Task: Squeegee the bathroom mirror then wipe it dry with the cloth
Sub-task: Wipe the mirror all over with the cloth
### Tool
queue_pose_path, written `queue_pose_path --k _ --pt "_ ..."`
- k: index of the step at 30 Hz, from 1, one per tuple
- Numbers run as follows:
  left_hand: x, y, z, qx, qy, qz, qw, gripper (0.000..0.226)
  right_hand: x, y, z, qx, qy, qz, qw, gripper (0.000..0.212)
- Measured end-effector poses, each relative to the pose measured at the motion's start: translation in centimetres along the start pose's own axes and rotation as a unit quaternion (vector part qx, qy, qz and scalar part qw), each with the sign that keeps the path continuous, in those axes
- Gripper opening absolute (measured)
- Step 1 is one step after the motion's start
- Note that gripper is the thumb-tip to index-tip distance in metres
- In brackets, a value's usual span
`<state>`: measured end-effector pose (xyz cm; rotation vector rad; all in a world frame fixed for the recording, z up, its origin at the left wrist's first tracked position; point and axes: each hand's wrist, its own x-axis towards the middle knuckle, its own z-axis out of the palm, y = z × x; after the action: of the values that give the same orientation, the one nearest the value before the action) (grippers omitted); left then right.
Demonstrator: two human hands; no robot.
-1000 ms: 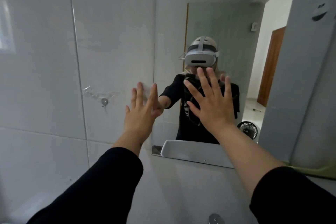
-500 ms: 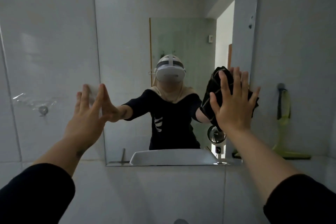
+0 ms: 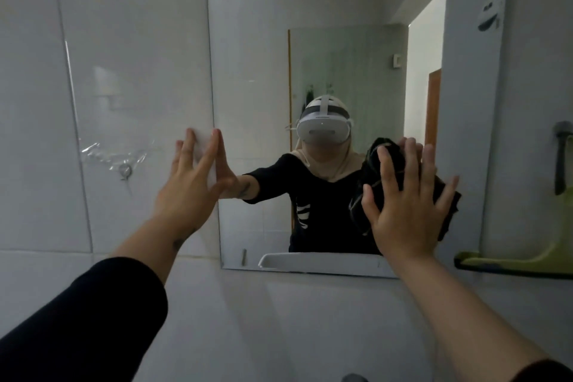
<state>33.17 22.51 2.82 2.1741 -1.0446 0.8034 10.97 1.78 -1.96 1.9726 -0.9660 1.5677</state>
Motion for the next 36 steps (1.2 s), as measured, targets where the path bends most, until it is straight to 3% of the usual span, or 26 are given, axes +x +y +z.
queue_pose_path --k 6,13,19,26,36 --pt "-1.7 -0.9 1.0 -0.013 0.030 0.026 0.999 0.083 2.4 -7.7 -0.1 0.013 -0.014 -0.116 0.993 0.060" --pt "-7.4 -4.2 4.5 -0.019 -0.050 0.009 0.999 0.078 2.7 -16.2 0.6 -0.007 -0.042 -0.248 0.968 0.064" --pt "-9.5 -4.9 6.0 -0.012 -0.078 0.015 0.997 0.086 -1.8 -17.0 2.0 -0.025 -0.071 -0.340 0.937 0.062" --pt "-10.3 -2.5 6.5 -0.029 -0.039 0.044 0.998 0.092 -4.6 -12.1 2.0 -0.030 -0.077 -0.311 0.947 0.066" --pt "-10.0 1.3 7.1 0.046 -0.018 0.098 0.994 0.105 -4.3 -2.4 0.5 -0.051 -0.105 -0.230 0.966 0.064"
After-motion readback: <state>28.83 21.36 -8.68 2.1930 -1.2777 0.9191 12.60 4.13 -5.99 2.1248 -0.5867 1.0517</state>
